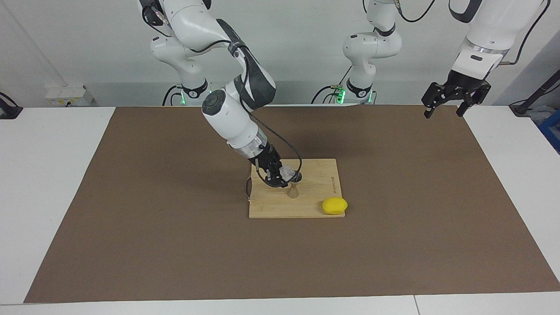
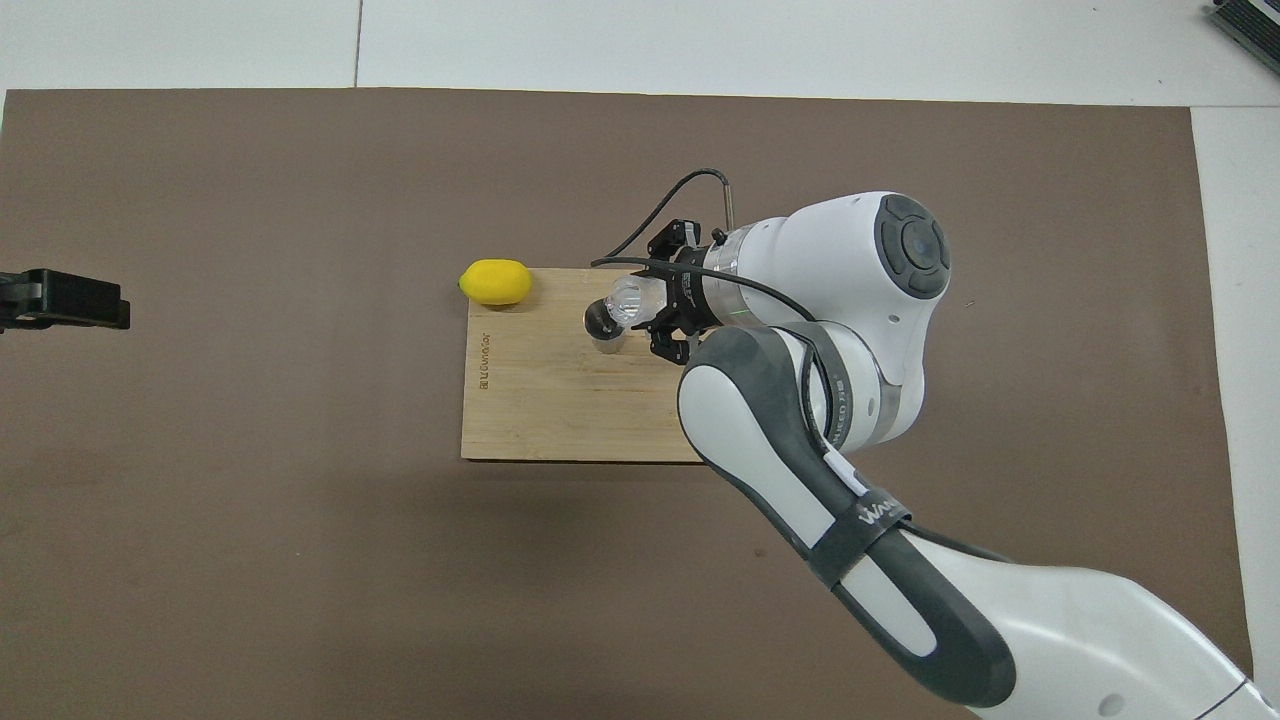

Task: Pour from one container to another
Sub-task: 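Hold the glass tilted over the metal cup with the right gripper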

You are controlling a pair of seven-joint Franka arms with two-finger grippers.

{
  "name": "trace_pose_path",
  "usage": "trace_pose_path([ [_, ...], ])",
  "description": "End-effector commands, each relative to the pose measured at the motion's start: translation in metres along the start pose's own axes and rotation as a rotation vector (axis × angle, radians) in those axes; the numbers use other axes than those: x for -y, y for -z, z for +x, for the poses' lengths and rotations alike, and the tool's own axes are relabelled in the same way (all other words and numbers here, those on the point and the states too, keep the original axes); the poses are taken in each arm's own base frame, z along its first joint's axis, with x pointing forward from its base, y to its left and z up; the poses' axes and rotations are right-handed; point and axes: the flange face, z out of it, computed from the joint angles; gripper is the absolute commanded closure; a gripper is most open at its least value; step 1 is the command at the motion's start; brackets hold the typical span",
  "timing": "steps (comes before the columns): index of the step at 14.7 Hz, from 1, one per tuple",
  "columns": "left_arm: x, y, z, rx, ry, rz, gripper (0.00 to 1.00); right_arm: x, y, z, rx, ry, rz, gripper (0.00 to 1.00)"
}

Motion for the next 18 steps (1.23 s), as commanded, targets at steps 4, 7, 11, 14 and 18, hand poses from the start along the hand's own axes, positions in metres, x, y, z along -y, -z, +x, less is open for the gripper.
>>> trace_pose_path([
  [4, -0.002, -0.001, 0.001, -0.017, 0.016, 0.009, 0.00, 0.001, 0.002, -0.004, -0.033, 0.007, 0.010, 1.00],
  [7, -0.001, 0.000, 0.004, -0.037, 0.021, 0.008, 0.00, 0.000, 0.001, -0.004, -0.034, 0.009, 0.004, 1.00],
  [11, 0.005, 0.000, 0.006, -0.048, 0.033, 0.007, 0.00, -0.001, 0.000, -0.004, -0.036, 0.015, -0.002, 1.00],
  [14, 0.001, -0.016, 0.015, -0.017, 0.030, 0.005, 0.00, -0.004, -0.002, -0.008, -0.038, 0.025, -0.013, 1.00],
  [18, -0.003, -0.010, 0.011, -0.019, 0.024, 0.005, 0.00, -0.005, -0.002, -0.007, -0.053, 0.038, -0.023, 1.00],
])
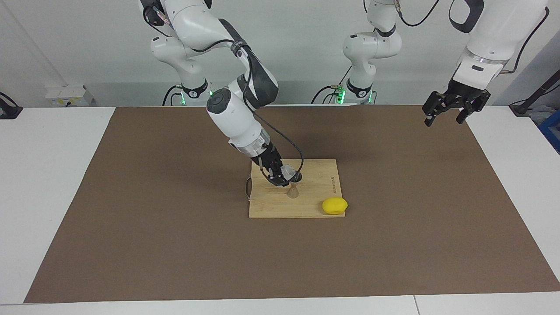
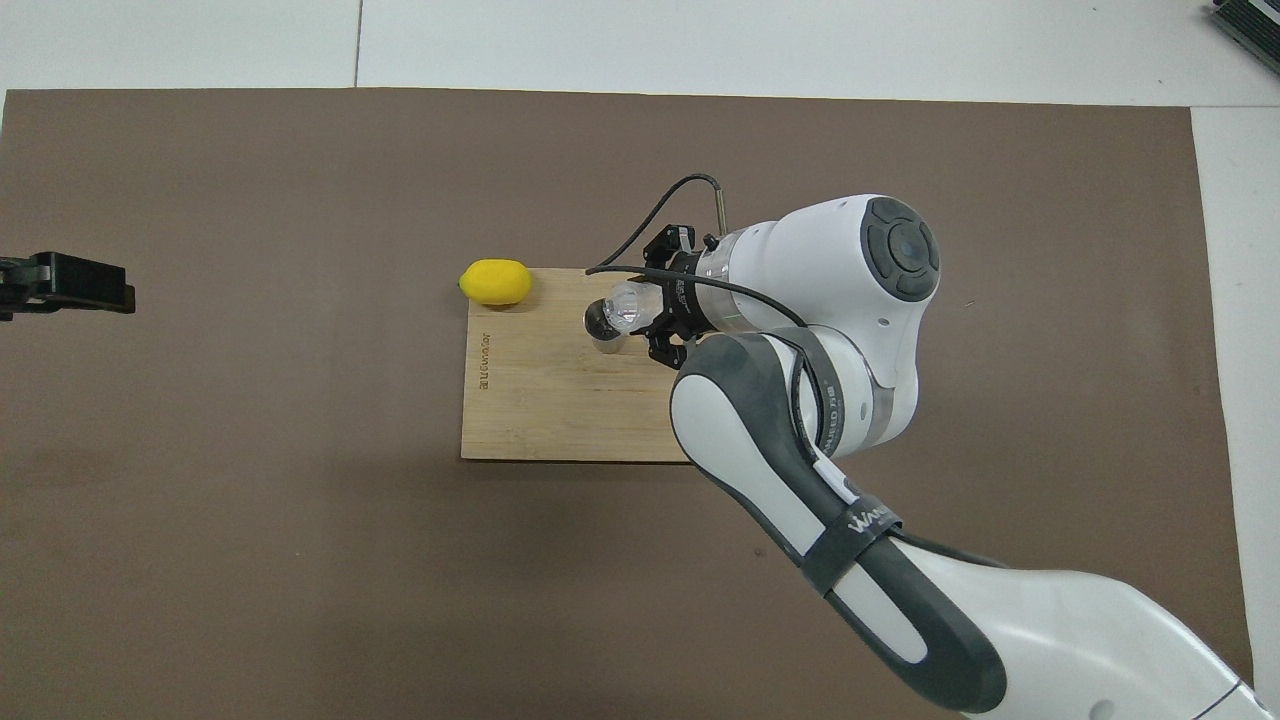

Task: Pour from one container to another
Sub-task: 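Hold the glass tilted over the metal cup with the right gripper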

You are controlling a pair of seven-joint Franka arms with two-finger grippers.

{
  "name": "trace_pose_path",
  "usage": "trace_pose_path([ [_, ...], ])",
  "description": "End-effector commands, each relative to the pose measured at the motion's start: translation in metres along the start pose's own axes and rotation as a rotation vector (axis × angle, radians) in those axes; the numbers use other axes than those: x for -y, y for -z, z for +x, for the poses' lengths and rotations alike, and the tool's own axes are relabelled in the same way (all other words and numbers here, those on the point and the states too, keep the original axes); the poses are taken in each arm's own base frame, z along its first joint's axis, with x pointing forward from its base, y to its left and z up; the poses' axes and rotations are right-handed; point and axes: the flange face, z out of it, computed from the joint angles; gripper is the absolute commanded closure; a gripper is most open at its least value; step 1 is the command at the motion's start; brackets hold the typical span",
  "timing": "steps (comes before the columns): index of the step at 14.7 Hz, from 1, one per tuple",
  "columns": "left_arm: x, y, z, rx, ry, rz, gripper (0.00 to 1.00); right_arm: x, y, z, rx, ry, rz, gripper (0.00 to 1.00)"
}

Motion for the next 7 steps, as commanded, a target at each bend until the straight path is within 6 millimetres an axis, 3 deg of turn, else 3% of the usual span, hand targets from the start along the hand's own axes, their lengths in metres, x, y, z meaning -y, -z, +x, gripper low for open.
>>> trace_pose_path([
  [1, -0.0033, 0.0079, -0.0025, -0.018, 0.008, 0.008, 0.00, 0.0005, 0.0021, -0.0007, -0.029, 0.003, -0.008, 1.00],
  [7, -0.0042, 0.0088, -0.0029, -0.019, 0.006, 0.008, 0.00, 0.0021, 0.0053, -0.0026, -0.052, 0.031, -0.006, 1.00],
])
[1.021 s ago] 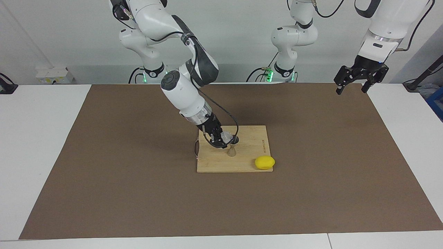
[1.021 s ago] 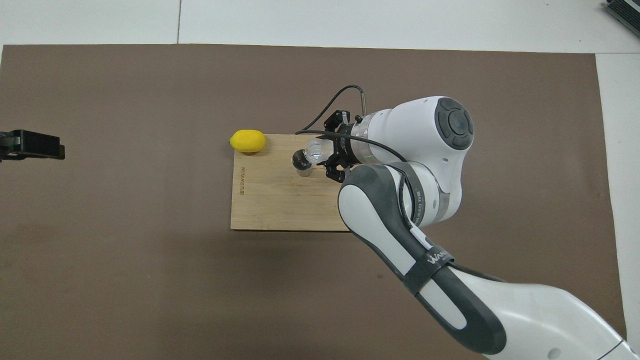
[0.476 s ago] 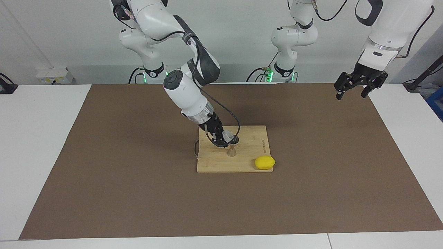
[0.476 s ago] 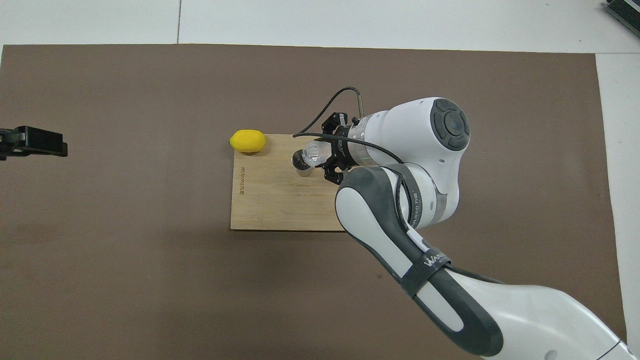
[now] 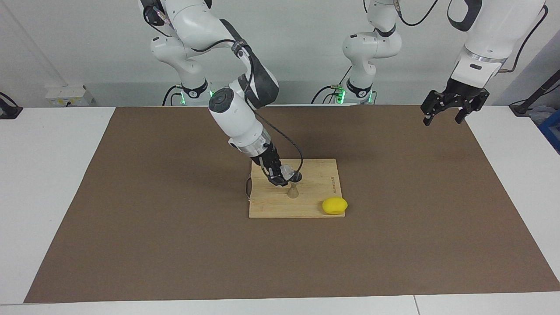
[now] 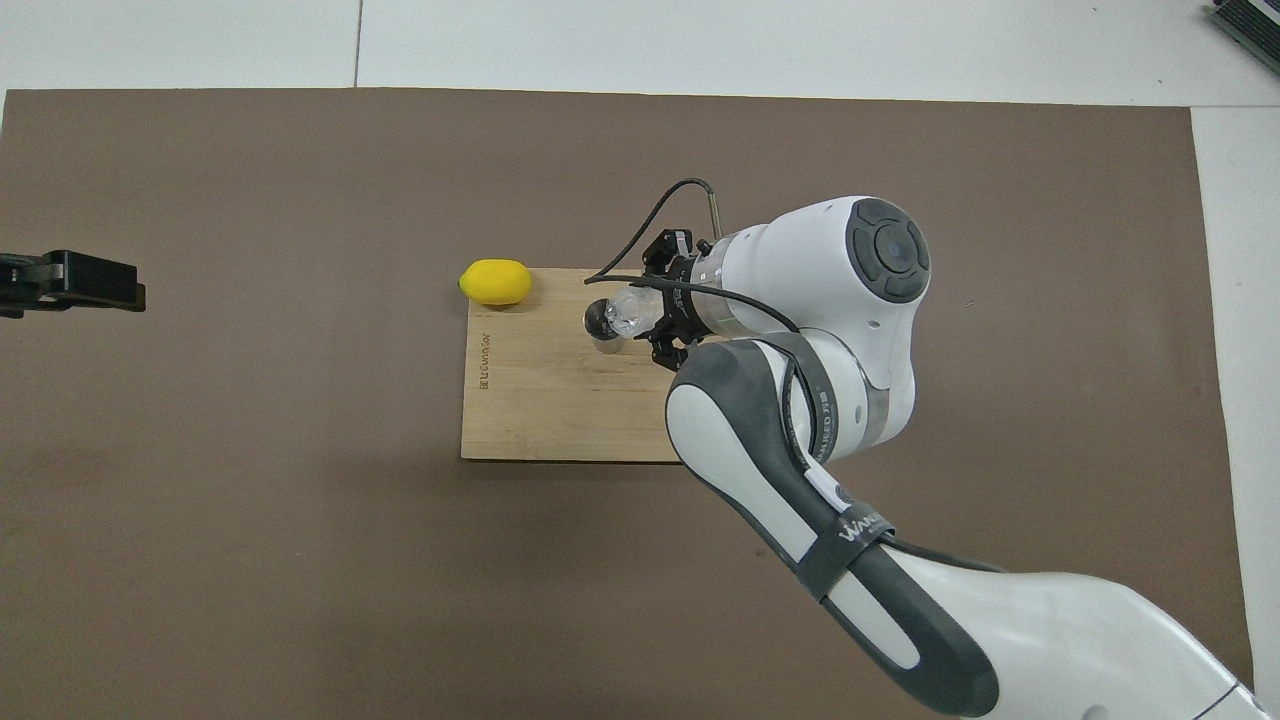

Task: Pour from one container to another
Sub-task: 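Hold the glass tilted over the metal cup with the right gripper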

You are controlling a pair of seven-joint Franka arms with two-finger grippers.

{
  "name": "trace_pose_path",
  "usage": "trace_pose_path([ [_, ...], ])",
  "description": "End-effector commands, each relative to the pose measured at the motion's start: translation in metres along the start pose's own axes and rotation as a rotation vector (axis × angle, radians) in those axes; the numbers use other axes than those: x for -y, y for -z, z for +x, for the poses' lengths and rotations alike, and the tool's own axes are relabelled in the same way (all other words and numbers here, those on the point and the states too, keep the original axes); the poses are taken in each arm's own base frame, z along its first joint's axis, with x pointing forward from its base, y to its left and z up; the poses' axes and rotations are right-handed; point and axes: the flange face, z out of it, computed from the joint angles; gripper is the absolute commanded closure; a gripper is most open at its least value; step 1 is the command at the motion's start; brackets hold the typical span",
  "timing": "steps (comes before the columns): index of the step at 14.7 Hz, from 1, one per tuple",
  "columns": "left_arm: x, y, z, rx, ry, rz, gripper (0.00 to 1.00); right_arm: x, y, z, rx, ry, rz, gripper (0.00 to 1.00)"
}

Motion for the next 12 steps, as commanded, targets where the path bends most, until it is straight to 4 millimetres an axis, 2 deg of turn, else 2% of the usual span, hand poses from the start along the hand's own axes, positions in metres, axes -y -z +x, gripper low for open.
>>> trace_pose_path([
  [1, -0.0011, 0.0043, -0.0025, -0.010, 0.010, 0.009, 0.00, 0.0032, 0.0067, -0.0035, -0.022, 0.003, -0.002, 1.00],
  [12, -0.0036, 0.0035, -0.0023, -0.004, 0.007, 0.009, 0.00, 0.0059, 0.0115, -0.0031, 0.046, -0.060, 0.003, 1.00],
])
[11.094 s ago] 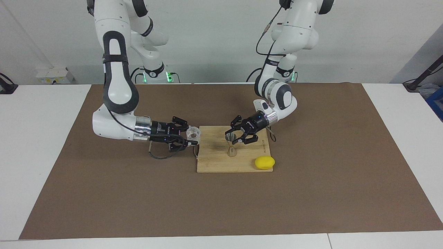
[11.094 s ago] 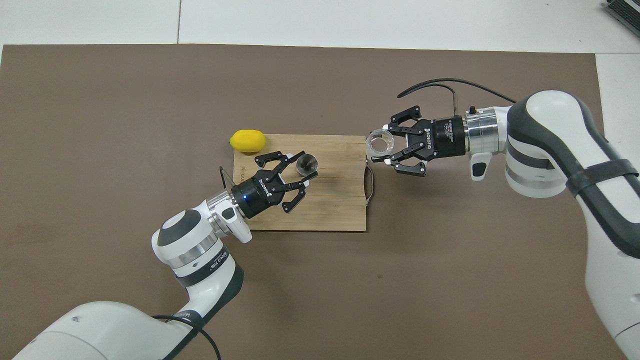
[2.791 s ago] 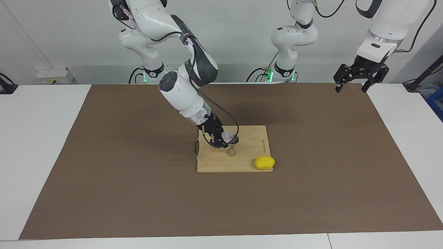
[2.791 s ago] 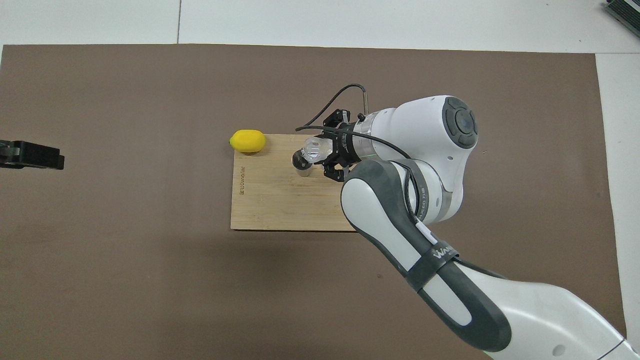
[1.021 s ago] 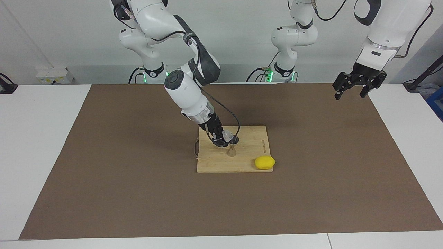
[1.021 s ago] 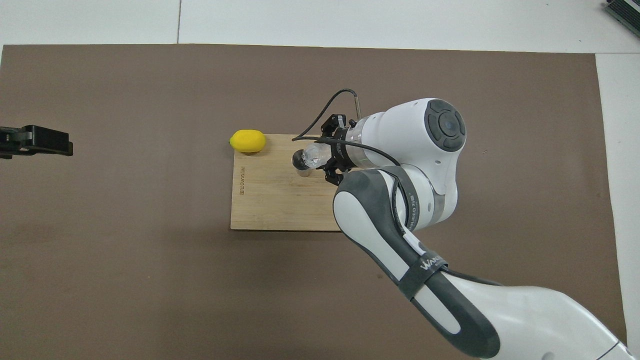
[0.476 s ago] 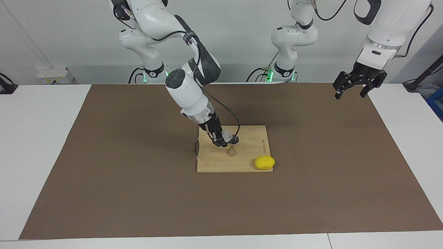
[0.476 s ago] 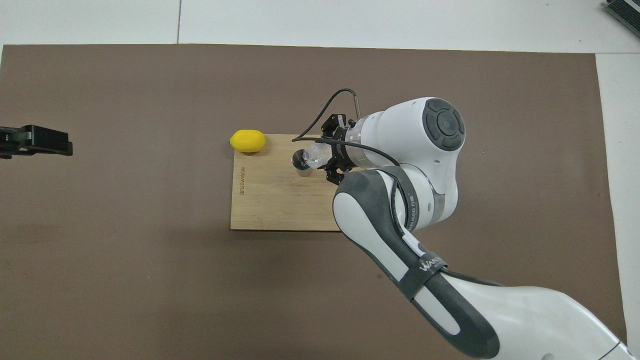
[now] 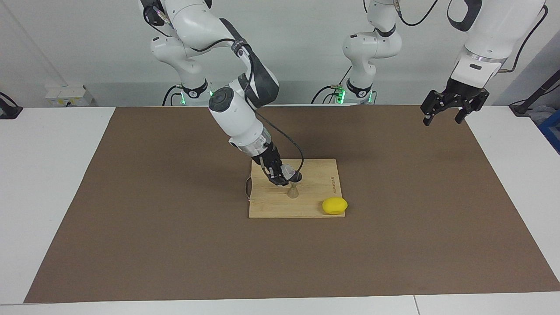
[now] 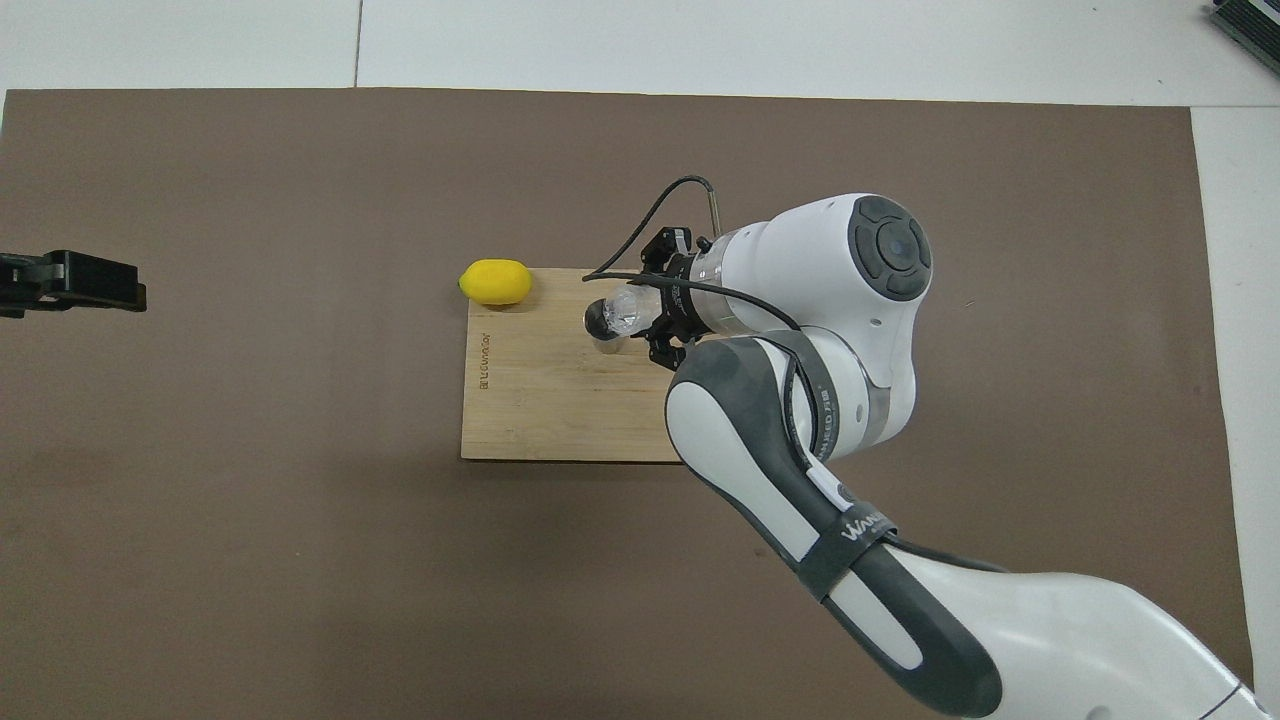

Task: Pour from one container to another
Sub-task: 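Hold the glass tilted over the metal cup with the right gripper, then raise the glass upright and pull the right gripper back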

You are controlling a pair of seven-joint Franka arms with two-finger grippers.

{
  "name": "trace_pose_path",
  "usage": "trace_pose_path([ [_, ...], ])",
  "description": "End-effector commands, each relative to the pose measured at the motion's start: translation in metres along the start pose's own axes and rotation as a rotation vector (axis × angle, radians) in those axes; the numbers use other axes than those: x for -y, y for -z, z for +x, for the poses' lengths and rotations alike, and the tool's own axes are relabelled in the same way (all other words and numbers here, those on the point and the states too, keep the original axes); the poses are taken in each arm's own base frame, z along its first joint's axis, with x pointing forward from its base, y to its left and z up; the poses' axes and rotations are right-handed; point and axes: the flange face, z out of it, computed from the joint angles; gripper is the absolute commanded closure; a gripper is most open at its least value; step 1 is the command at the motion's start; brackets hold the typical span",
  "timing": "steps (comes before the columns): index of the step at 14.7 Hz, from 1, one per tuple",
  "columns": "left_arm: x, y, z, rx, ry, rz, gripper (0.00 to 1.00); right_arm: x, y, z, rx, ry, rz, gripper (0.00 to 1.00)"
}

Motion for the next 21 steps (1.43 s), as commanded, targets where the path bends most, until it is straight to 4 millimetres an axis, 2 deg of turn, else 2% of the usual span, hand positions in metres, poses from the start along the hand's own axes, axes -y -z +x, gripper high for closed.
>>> trace_pose_path([
  [1, -0.003, 0.004, -0.002, -0.006, 0.008, 0.009, 0.00, 0.005, 0.010, 0.000, 0.039, -0.050, 0.006, 1.00],
  [6, 0.000, 0.004, -0.002, -0.008, 0.011, 0.009, 0.00, 0.011, 0.017, 0.009, 0.072, -0.088, 0.019, 1.00],
  [10, 0.000, 0.004, -0.002, -0.009, 0.011, 0.009, 0.00, 0.018, 0.036, 0.018, 0.195, -0.155, 0.043, 1.00],
  [12, 0.000, 0.004, -0.002, -0.009, 0.011, 0.009, 0.00, 0.026, 0.051, 0.037, 0.247, -0.194, 0.060, 1.00],
  [17, 0.001, 0.004, -0.001, -0.011, 0.012, 0.010, 0.00, 0.040, 0.078, 0.100, 0.385, -0.303, 0.083, 1.00],
  [21, 0.001, 0.004, -0.001, -0.011, 0.012, 0.009, 0.00, 0.041, 0.098, 0.153, 0.448, -0.333, 0.079, 1.00],
])
